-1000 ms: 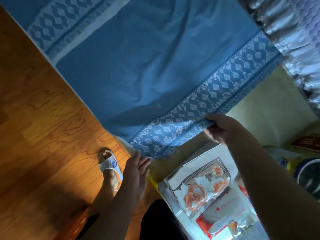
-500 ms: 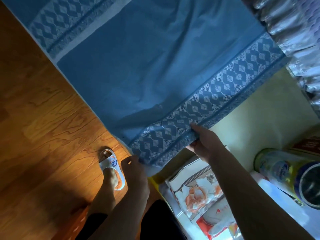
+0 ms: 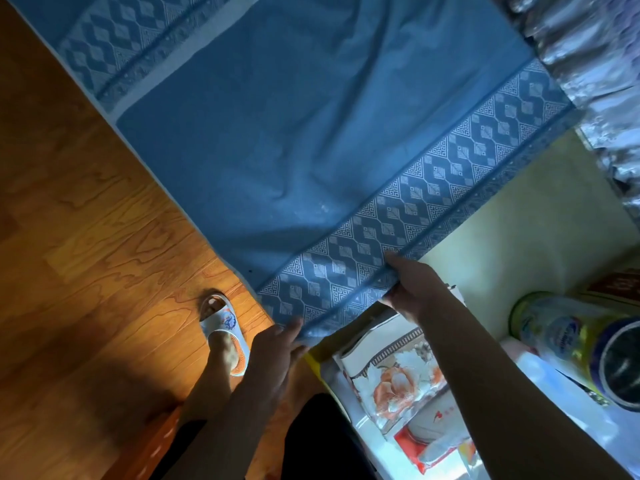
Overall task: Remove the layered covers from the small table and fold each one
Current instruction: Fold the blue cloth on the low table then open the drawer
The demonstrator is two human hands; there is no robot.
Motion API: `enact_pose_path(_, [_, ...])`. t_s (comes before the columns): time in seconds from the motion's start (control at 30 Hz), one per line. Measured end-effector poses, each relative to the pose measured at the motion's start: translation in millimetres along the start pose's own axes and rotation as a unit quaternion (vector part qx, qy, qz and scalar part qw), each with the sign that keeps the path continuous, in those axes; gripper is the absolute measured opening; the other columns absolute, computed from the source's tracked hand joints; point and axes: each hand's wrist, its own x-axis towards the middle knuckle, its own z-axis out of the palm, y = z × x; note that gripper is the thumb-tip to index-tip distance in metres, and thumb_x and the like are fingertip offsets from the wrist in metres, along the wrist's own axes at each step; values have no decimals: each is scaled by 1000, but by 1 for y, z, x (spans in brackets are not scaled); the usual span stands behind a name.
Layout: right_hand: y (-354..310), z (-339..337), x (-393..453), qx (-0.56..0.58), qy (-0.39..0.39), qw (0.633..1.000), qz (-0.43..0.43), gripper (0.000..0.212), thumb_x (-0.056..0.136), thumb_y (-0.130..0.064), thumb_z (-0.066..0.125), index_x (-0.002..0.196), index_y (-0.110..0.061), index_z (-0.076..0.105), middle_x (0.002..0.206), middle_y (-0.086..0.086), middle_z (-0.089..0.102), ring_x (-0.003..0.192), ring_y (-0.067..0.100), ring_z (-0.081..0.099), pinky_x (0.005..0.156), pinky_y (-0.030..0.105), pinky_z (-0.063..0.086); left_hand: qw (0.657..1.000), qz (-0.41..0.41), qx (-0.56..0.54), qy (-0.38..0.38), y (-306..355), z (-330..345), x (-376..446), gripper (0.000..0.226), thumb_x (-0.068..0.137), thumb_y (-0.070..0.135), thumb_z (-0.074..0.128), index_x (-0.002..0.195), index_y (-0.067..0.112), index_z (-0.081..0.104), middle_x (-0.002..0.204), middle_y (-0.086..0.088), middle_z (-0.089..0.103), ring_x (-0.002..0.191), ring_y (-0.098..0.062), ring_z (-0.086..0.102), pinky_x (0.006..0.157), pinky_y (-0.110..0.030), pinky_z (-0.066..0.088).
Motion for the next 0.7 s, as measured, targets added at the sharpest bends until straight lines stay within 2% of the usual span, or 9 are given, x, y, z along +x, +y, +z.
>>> enact_pose_path(0.1, [-8,0,7,-13,51,998,-31,5,95,-4,63,99,-3,62,106,17,64,101,29,64,99,52,51,997,13,-53,50,1,3,-16,13,101,10,60,88,12,55,97,-24,67,100,-31,64,100,-48,47])
enact_pose_path(0.2, [-39,-1,16,-7,109,989,-103,8,92,-11,68,88,-8,62,97,14,58,92,26,57,83,38,50,996,12,25,84,-11,-1,0,24,101,31,62,93,8,65,102,-23,70,94,-29,67,99,-49,54])
enact_pose_path(0.3, [-78,-9,27,-45,155,973,-164,12,95,-16,63,84,-16,57,117,16,66,80,16,60,73,29,53,993,-5,80,88,-28,-8,21,35,90,56,64,83,22,65,101,-11,71,105,-34,68,100,-52,53])
enact_pose_path(0.37, [-97,-19,32,-35,185,971,-148,10,90,-17,70,88,-14,61,112,11,71,79,17,66,75,35,60,992,1,96,86,-35,-10,22,33,85,59,67,81,27,65,96,-5,72,107,-33,70,97,-49,56])
enact_pose_path(0.43, [-106,-28,37,-9,190,974,-124,16,86,-15,78,97,-11,67,101,8,74,80,20,70,71,40,62,994,7,90,55,-37,-8,13,18,92,45,70,83,30,70,89,-5,76,99,-30,73,85,-33,60])
enact_pose_path(0.47, [-107,-30,36,-6,183,976,-122,17,86,-14,78,99,-9,68,96,7,74,77,19,71,64,37,62,996,9,84,35,-38,-7,10,15,95,30,71,80,28,74,83,-7,76,94,-31,75,78,-27,59])
enact_pose_path(0.53, [-106,-33,38,-8,172,977,-125,13,87,-13,77,94,-9,67,89,5,73,72,17,71,57,30,58,994,26,97,37,-43,-10,9,28,93,12,71,67,18,80,76,-14,76,85,-30,76,79,-32,59])
enact_pose_path(0.6, [-103,-33,37,-14,167,977,-132,13,86,-12,77,91,-7,66,90,6,73,76,18,71,61,31,59,992,42,108,40,-43,-13,8,34,93,7,70,61,16,78,69,-12,73,72,-24,71,79,-34,56])
enact_pose_path(0.7, [-103,-34,41,-13,166,975,-149,12,86,-7,76,92,-4,66,101,11,75,88,22,74,73,39,63,994,42,82,64,-40,-11,10,45,94,-1,61,50,11,60,54,-6,53,56,-20,53,60,-29,50])
